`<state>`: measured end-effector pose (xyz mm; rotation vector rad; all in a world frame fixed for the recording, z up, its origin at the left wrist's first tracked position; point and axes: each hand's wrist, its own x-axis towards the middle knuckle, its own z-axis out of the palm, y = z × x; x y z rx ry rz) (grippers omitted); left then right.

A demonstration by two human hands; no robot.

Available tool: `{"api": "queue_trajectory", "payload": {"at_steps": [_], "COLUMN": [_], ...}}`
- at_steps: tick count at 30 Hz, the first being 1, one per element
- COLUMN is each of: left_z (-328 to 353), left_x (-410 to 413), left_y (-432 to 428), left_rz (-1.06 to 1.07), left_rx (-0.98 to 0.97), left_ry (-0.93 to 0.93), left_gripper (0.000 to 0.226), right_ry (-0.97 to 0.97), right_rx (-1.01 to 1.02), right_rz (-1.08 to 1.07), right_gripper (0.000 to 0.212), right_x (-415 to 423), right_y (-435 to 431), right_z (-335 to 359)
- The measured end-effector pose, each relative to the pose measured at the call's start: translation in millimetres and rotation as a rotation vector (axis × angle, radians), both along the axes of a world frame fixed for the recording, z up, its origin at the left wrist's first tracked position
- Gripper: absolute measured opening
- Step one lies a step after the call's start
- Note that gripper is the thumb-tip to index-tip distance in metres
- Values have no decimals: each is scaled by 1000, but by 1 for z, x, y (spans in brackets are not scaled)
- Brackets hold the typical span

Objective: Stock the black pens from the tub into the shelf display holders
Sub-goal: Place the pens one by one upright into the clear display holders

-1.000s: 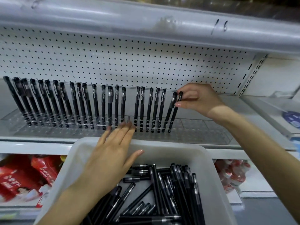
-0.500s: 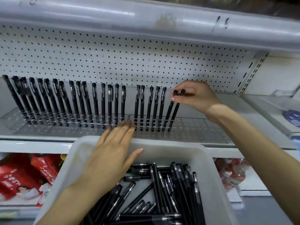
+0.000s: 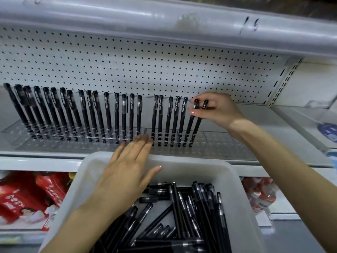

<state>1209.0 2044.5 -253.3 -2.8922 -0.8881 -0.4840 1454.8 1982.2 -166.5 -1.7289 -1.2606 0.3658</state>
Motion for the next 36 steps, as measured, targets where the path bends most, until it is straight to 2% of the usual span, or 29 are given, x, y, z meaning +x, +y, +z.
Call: {"api": "queue_trajectory", "payload": {"at_steps": [8, 13, 18, 21, 26, 29, 36], "left_z": [2, 10, 24, 19, 5, -1, -7], "left_x": [-1, -2, -15, -29, -47, -52, -50], "left_y": [1, 0, -10, -15, -12, -10, -13], "left_rz": [-33, -49, -63, -47, 9, 39, 47], "left_rx": [-25, -27, -113, -156, -192, -214, -225], "left_ry": [-22, -106, -106, -82, -36, -29, -43], "left_gripper": [68, 72, 74, 73, 79, 80, 79], "right_ry": [23, -32, -145, -83, -89, -84, -118], "right_rx": [-39, -110, -119, -126, -306, -388, -425], "right_rz": [-40, -92, -93, -53, 84, 104, -11], "right_gripper": [28, 49, 46, 53, 31, 29, 30], "right_x": [1, -4, -22, -44, -74, -83, -83], "right_y": [-10, -37, -73, -91, -97, -87, -58], "right_z": [-4, 0, -4, -17, -67, -97, -123]}}
